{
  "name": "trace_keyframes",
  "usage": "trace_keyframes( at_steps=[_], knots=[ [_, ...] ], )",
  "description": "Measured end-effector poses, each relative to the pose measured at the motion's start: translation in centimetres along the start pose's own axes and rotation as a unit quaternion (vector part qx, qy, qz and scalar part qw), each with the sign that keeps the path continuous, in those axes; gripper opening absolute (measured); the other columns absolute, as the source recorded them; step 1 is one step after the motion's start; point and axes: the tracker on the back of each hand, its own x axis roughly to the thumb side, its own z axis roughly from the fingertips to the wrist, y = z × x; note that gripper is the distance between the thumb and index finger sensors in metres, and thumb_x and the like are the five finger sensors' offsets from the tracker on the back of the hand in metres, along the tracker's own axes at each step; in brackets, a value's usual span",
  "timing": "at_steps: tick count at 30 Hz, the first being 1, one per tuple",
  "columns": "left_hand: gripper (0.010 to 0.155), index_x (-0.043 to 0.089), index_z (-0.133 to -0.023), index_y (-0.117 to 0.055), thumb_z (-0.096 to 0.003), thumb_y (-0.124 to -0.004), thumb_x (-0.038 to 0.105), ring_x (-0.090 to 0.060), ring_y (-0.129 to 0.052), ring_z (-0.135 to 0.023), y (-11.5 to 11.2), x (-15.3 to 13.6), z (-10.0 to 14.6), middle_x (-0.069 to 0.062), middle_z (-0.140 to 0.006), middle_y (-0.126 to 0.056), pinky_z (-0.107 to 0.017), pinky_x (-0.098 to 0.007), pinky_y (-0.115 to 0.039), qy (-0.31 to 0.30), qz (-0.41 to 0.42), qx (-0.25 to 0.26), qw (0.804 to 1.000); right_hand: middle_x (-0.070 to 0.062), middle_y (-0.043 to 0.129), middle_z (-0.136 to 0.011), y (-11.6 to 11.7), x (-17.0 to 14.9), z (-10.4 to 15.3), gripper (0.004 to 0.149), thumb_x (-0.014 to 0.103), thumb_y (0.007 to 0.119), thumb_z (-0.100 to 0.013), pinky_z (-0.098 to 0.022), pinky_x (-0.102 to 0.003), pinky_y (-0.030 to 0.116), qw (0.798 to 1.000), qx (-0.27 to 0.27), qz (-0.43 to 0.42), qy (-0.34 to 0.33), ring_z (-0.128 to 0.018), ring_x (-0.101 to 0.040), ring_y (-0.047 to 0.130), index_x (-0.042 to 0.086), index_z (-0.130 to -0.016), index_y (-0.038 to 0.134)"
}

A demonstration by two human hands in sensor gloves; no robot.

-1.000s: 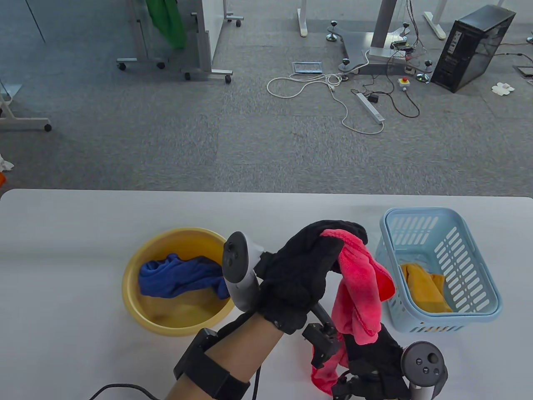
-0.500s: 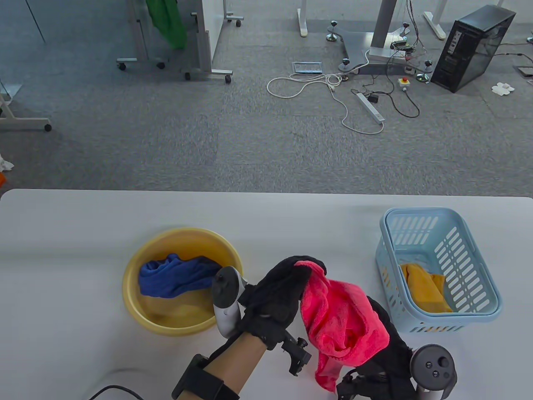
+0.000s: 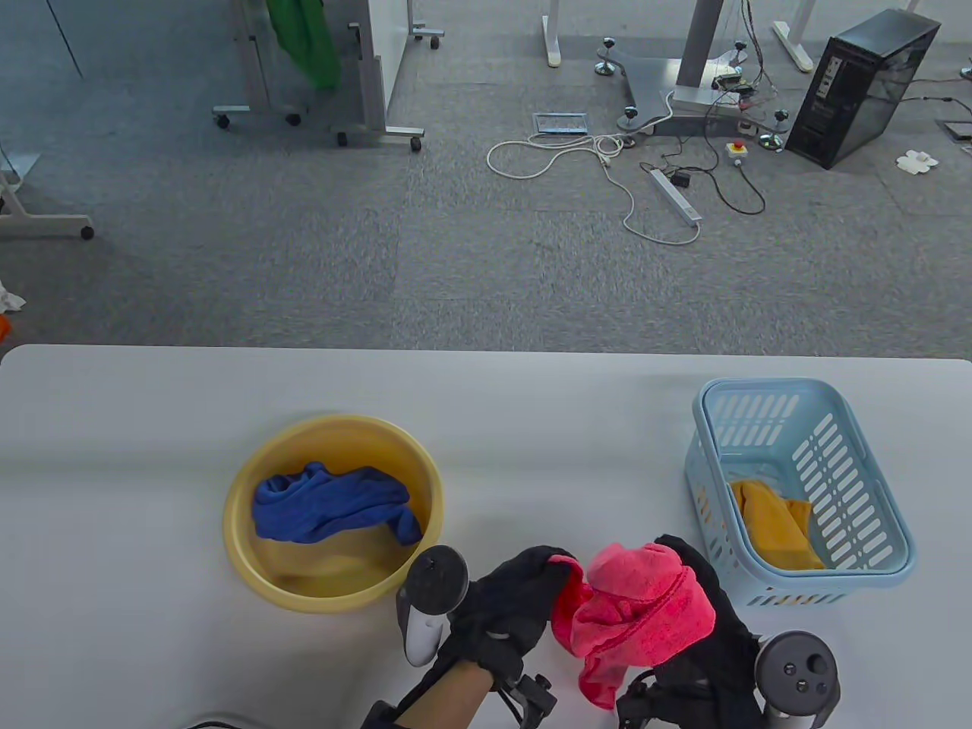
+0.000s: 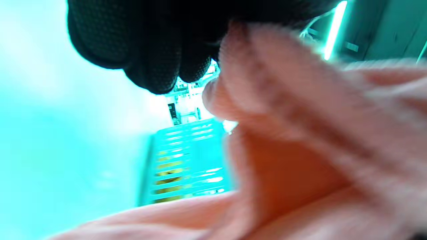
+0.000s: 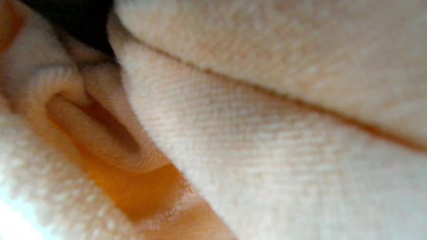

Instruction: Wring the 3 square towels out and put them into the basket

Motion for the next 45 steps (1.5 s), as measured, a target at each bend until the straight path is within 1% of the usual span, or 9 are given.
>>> trace_keyframes(
  at_steps=[8,21,24,28,32,34,36,38,45],
  knots=[
    [0.043,0.016,-0.090,-0.087,-0.0563,-0.079,0.041,-0.040,-0.097,-0.066,-0.9,-1.2,1.7,-0.018,-0.092,-0.088,-0.045,-0.052,-0.083,-0.010,-0.144,0.032,0.989,-0.009,0.088,-0.079,-0.8,0.5,0.1,0.050,0.037,0.085,-0.058,-0.067,-0.058,0.072,1.000,-0.008,-0.005,-0.003,-0.054,-0.024,0.098,0.018,-0.100,0.066],
    [0.043,0.015,-0.091,-0.086,-0.0558,-0.079,0.038,-0.042,-0.096,-0.068,-0.6,-1.8,3.6,-0.019,-0.093,-0.087,-0.046,-0.053,-0.082,-0.013,-0.238,0.067,0.969,-0.009,0.088,-0.080,-1.9,0.3,0.0,0.051,0.037,0.086,-0.058,-0.067,-0.058,0.071,0.998,-0.021,-0.054,0.022,-0.055,-0.024,0.098,0.018,-0.100,0.065],
    [0.044,0.018,-0.097,-0.082,-0.0551,-0.080,0.030,-0.043,-0.091,-0.079,-0.5,-1.4,3.7,-0.018,-0.099,-0.081,-0.052,-0.057,-0.078,-0.032,-0.202,0.083,0.975,-0.008,0.086,-0.083,-1.8,0.3,0.1,0.051,0.037,0.085,-0.058,-0.069,-0.059,0.069,0.997,-0.031,-0.072,0.003,-0.059,-0.024,0.097,0.019,-0.101,0.064],
    [0.060,0.028,-0.111,-0.062,-0.0543,-0.080,0.026,-0.044,-0.070,-0.098,0.1,-1.0,3.9,-0.014,-0.112,-0.061,-0.063,-0.064,-0.066,-0.071,-0.166,0.085,0.980,-0.009,0.083,-0.087,-2.3,0.4,-0.1,0.051,0.037,0.084,-0.059,-0.071,-0.061,0.065,0.998,-0.032,-0.062,-0.002,-0.065,-0.027,0.095,0.020,-0.102,0.063],
    [0.069,0.027,-0.115,-0.050,-0.0550,-0.079,0.046,-0.045,-0.056,-0.105,0.6,-1.3,4.2,-0.014,-0.117,-0.048,-0.067,-0.065,-0.058,-0.099,-0.081,0.107,0.986,-0.010,0.080,-0.091,-2.7,0.4,0.0,0.051,0.036,0.084,-0.059,-0.072,-0.063,0.062,0.998,-0.041,-0.052,-0.002,-0.070,-0.029,0.093,0.021,-0.102,0.062],
    [0.078,0.030,-0.116,-0.044,-0.0526,-0.083,0.054,-0.045,-0.045,-0.109,0.3,-1.3,4.0,-0.012,-0.119,-0.039,-0.069,-0.068,-0.050,-0.115,-0.011,0.085,0.990,-0.009,0.081,-0.091,-2.6,0.6,0.0,0.051,0.036,0.084,-0.059,-0.072,-0.064,0.061,0.998,-0.040,-0.039,-0.009,-0.070,-0.029,0.093,0.021,-0.102,0.062],
    [0.103,0.038,-0.117,-0.020,-0.0463,-0.091,0.062,-0.045,-0.026,-0.112,-0.6,-1.1,3.5,-0.012,-0.121,-0.016,-0.071,-0.072,-0.039,-0.129,0.042,0.000,0.991,-0.009,0.083,-0.089,-2.2,0.8,-0.1,0.050,0.035,0.086,-0.058,-0.072,-0.067,0.058,0.999,-0.023,-0.037,-0.022,-0.067,-0.028,0.094,0.022,-0.101,0.065],
    [0.120,0.047,-0.106,0.008,-0.0454,-0.094,0.065,-0.045,-0.005,-0.112,-1.5,-0.9,3.2,-0.010,-0.115,0.010,-0.073,-0.074,-0.026,-0.113,0.063,-0.109,0.986,-0.010,0.083,-0.088,-1.6,1.0,-0.2,0.050,0.034,0.086,-0.057,-0.072,-0.068,0.058,0.998,0.002,-0.062,-0.029,-0.066,-0.029,0.094,0.022,-0.101,0.066],
    [0.126,0.044,-0.104,0.009,-0.0412,-0.099,0.064,-0.048,-0.004,-0.112,-3.2,-1.0,2.9,-0.011,-0.114,0.011,-0.071,-0.076,-0.023,-0.090,0.050,-0.185,0.977,-0.011,0.084,-0.088,0.4,1.9,0.0,0.050,0.034,0.087,-0.056,-0.071,-0.069,0.059,0.994,0.060,-0.077,-0.058,-0.066,-0.030,0.095,0.021,-0.100,0.068]
  ],
)
